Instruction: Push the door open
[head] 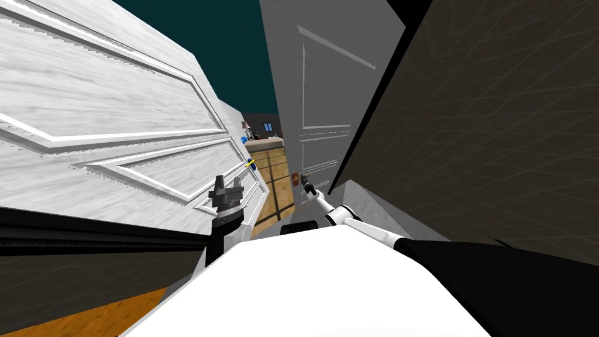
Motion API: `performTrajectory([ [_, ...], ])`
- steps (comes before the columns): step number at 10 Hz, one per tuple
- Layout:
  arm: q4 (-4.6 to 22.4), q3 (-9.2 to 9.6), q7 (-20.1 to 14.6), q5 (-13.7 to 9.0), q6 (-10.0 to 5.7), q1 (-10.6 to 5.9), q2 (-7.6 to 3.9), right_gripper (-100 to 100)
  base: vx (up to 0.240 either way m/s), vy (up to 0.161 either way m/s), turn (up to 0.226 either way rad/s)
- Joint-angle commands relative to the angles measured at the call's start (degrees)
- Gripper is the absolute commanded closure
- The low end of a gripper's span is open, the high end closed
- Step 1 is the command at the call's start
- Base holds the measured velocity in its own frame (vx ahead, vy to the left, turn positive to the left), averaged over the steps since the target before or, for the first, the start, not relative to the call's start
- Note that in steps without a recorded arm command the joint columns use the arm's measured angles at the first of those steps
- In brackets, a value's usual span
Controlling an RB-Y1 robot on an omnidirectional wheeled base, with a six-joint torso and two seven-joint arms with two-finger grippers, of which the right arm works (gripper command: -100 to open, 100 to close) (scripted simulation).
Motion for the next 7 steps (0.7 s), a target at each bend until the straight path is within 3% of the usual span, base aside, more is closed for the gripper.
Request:
performTrajectory([
  [1, -1.3, -0.97, 0.5, -0.2, 0.27, -0.14, -0.60, 100, 0.150, 0.116, -0.029],
  [3, -1.2, -1.60, 0.7, -0.4, 0.30, -0.11, -1.01, 100, 0.137, 0.118, -0.037],
  [5, -1.1, -3.51, 1.4, -1.0, 0.39, -0.04, -2.03, 100, 0.181, 0.161, -0.070],
  [7, -1.1, -3.51, 1.4, -1.0, 0.39, -0.04, -2.03, 100, 0.084, 0.080, -0.042],
])
